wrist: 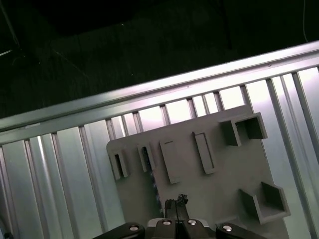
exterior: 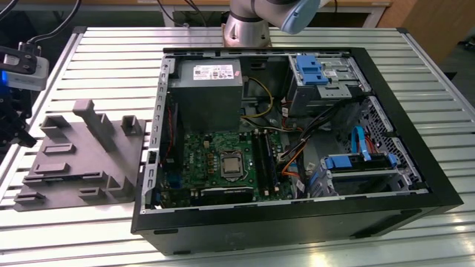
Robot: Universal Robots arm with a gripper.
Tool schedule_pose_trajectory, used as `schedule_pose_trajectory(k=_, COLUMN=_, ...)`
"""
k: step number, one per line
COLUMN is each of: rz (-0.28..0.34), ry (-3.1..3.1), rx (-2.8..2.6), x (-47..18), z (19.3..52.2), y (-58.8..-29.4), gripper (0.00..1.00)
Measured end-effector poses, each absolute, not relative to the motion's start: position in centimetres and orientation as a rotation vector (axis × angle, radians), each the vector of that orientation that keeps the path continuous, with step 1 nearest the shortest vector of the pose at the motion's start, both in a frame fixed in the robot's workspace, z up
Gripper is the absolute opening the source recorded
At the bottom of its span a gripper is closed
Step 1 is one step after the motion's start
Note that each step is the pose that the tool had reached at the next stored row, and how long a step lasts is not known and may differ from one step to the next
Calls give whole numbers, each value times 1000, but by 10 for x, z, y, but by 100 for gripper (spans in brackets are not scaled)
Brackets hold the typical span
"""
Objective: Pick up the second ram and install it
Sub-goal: 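Pick up the second ram and move it above second insertion slot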
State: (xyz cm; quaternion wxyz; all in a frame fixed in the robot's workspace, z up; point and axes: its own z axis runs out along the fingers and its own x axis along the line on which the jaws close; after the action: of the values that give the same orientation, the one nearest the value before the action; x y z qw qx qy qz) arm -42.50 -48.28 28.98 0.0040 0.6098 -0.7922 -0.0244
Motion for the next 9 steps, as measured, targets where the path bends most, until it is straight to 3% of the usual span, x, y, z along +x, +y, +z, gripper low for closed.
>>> schedule_pose_trajectory(k=9, rz=-76, ry=-2408, rx=2000, x=-425, z=288, y=-483, gripper=11)
